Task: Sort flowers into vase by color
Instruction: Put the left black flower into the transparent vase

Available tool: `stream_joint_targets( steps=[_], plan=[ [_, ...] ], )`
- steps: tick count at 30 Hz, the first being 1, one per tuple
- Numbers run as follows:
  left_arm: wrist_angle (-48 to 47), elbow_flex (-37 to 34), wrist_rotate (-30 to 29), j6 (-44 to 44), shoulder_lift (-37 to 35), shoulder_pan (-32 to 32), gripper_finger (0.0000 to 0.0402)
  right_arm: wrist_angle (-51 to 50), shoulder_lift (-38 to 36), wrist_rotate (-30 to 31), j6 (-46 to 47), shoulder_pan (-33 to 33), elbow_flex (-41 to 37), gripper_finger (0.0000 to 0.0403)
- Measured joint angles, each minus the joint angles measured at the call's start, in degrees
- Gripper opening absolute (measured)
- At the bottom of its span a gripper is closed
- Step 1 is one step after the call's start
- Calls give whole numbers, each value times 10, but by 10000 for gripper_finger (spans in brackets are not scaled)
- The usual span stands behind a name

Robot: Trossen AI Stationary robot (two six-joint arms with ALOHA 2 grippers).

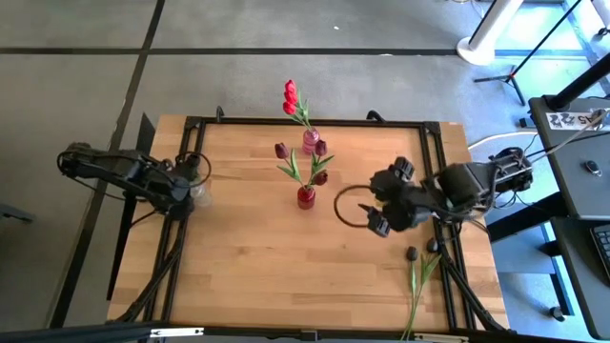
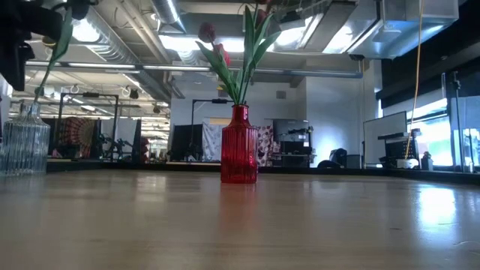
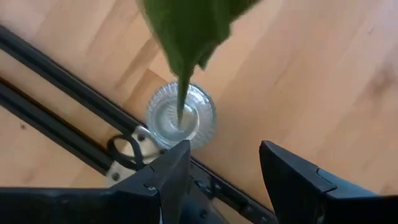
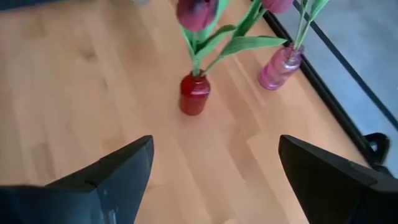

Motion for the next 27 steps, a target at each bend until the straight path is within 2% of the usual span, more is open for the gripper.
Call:
stream_joint_targets(
  steps=[5,11,27],
  plan=[
    [-1,-26,-6,49,0,0,187,0,0,32,62,46,0,344],
    [0,-35,-76,34,0,0,173,1,0,40,97,68,0,344],
    [24,-35,-95,51,5,33,157,15,0,22,71,57,0,344]
  ],
)
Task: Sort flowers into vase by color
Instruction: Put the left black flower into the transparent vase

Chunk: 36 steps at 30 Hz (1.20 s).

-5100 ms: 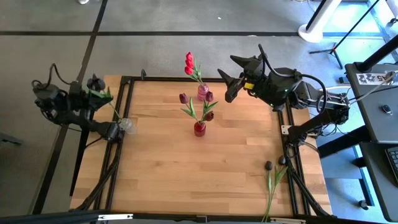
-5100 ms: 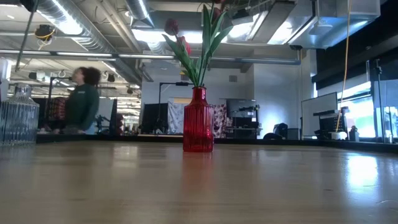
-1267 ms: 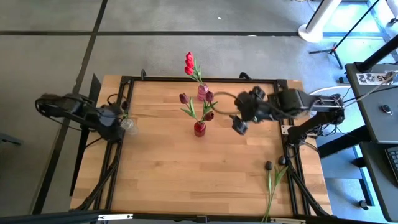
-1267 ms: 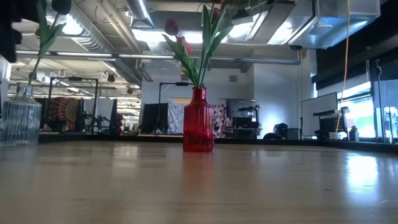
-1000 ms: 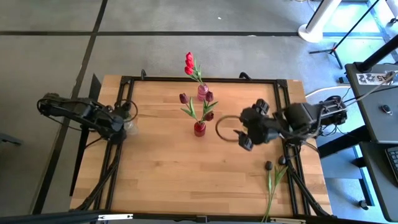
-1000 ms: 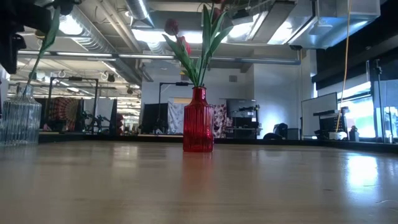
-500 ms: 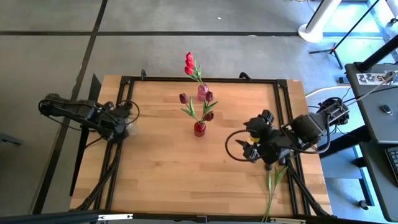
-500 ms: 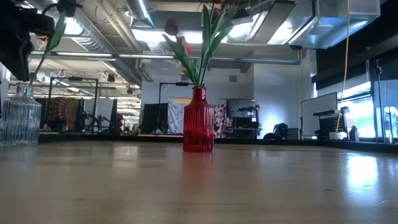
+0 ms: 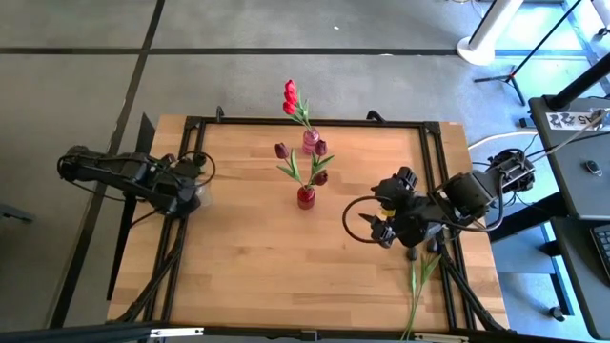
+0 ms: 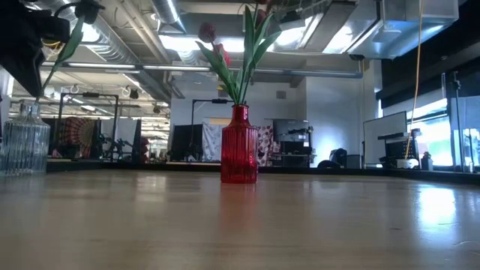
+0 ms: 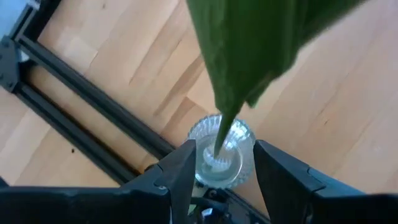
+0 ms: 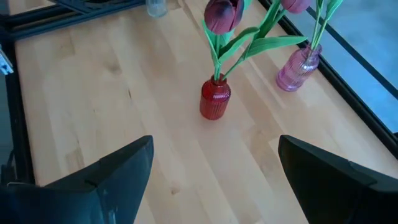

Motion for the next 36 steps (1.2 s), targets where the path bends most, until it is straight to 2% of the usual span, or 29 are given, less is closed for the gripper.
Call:
stream_joint_targets(
  steps=[9,16,20,26,29,34,36],
  plan=[
    [20,0,-48,19,41,0,151,5,-1,3,-33,-29,0,344],
    [-18,21,70,-19,64,0,151,30,-1,-45,-91,-66,0,344],
    [-22,31,83,-84,62,1,151,31,-1,-47,-93,-75,0,344],
    [-21,20,104,-139,63,22,151,32,-1,-47,-95,-75,0,344],
    [-21,19,106,-125,63,31,151,32,-1,-47,-95,-75,0,344],
    [-23,55,169,-97,61,31,151,21,-1,-53,-95,-74,0,344],
    [-23,76,176,-90,54,31,151,15,-1,-57,-95,-74,0,344]
  ],
)
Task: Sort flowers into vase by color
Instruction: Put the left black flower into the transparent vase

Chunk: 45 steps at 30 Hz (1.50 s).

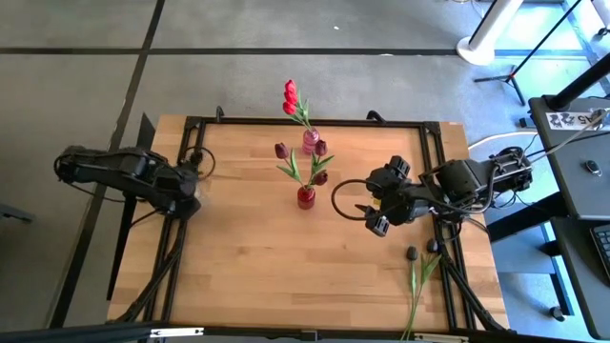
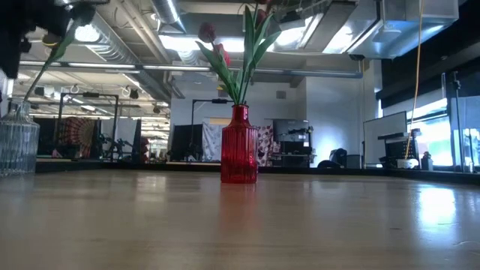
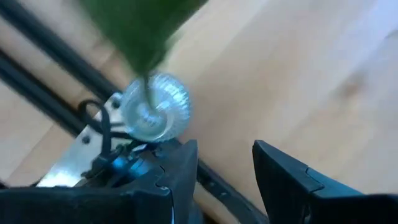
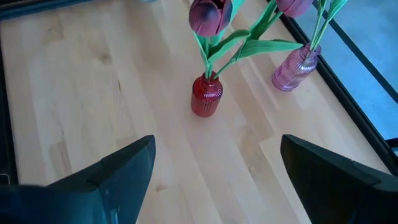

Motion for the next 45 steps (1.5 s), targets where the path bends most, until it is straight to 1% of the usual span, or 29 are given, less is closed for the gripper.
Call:
stream_joint_targets(
  steps=[4,6,10,11,14,16,18,21,23,25,26,28,29,31,34,36,38,41,43,45],
  plan=[
    [0,46,-11,16,-11,0,151,-1,0,0,0,0,0,344],
    [-1,69,-3,28,-15,0,151,-2,0,3,0,0,0,344],
    [1,116,61,34,-20,0,151,2,-1,7,20,0,-6,344],
    [0,124,69,32,-21,0,151,3,-1,5,25,0,-12,344],
    [0,131,84,25,-25,0,151,-4,0,3,46,0,-31,344],
    [0,131,111,16,-27,0,151,-4,0,-6,67,0,-41,344],
    [-1,132,155,2,-27,0,151,-4,0,-13,89,0,-51,344],
    [0,154,234,-41,-26,0,151,-6,0,-42,143,0,-70,344],
    [-1,180,274,-81,-27,0,151,-9,0,-78,186,0,-88,344],
    [0,216,296,-112,-26,0,151,-8,0,-129,230,0,-115,344],
    [0,237,298,-123,-26,0,151,-8,0,-155,256,0,-131,344],
    [9,280,282,-127,-27,0,151,-8,0,-204,322,0,-167,344],
    [23,299,261,-123,-27,0,151,-5,0,-233,358,1,-187,344],
    [66,334,207,-87,-27,0,151,13,0,-295,424,11,-233,344],
    [159,372,123,10,-27,0,151,71,0,-394,506,33,-314,344],
    [234,385,89,89,-28,0,151,122,0,-447,551,54,-370,342],
    [303,389,71,161,-27,0,151,163,0,-493,594,77,-424,332],
    [366,389,67,246,-27,0,151,201,0,-538,666,108,-497,306],
    [371,389,58,281,-27,0,151,220,0,-549,696,124,-538,287],
    [366,388,36,306,-27,0,151,258,0,-548,706,129,-576,268]
  ],
)
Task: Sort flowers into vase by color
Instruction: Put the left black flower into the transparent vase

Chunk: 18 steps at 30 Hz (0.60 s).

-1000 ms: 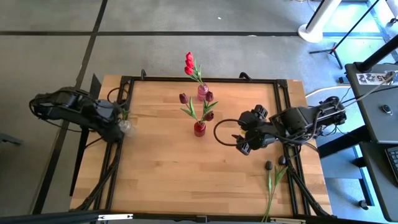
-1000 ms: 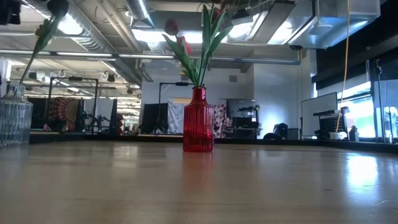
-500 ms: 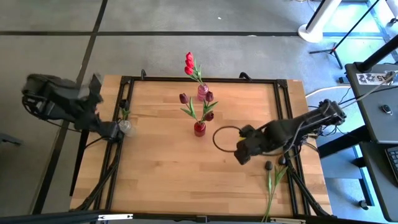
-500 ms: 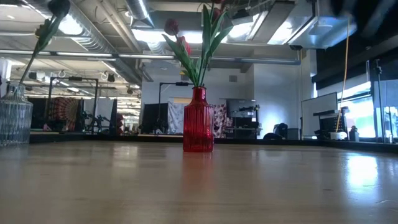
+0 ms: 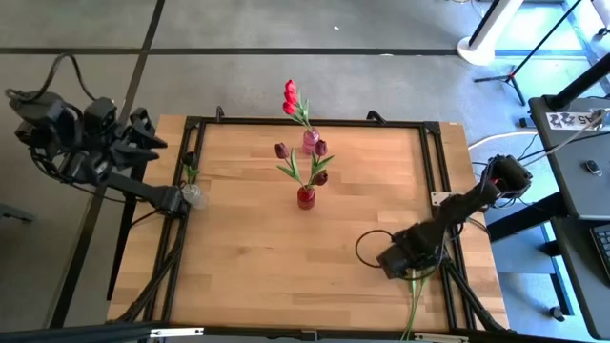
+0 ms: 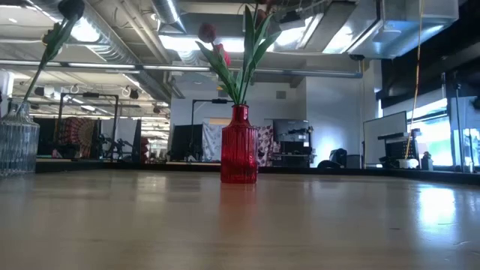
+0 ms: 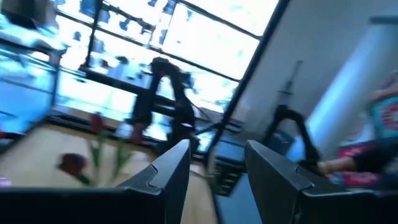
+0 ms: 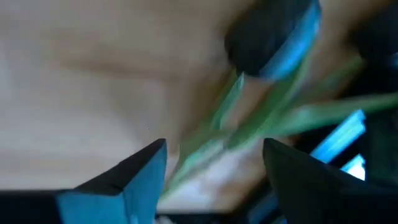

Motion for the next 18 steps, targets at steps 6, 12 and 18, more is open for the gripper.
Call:
stream_joint_targets(
  steps=[6,12,18],
  plan=[
    [12,-4,-41,10,4,0,151,114,-3,29,33,-2,-102,211],
    [95,-4,-40,17,15,0,151,142,-4,69,36,-2,-122,144],
    [154,-4,-54,57,30,0,151,134,-1,139,4,-4,-94,40]
  ],
)
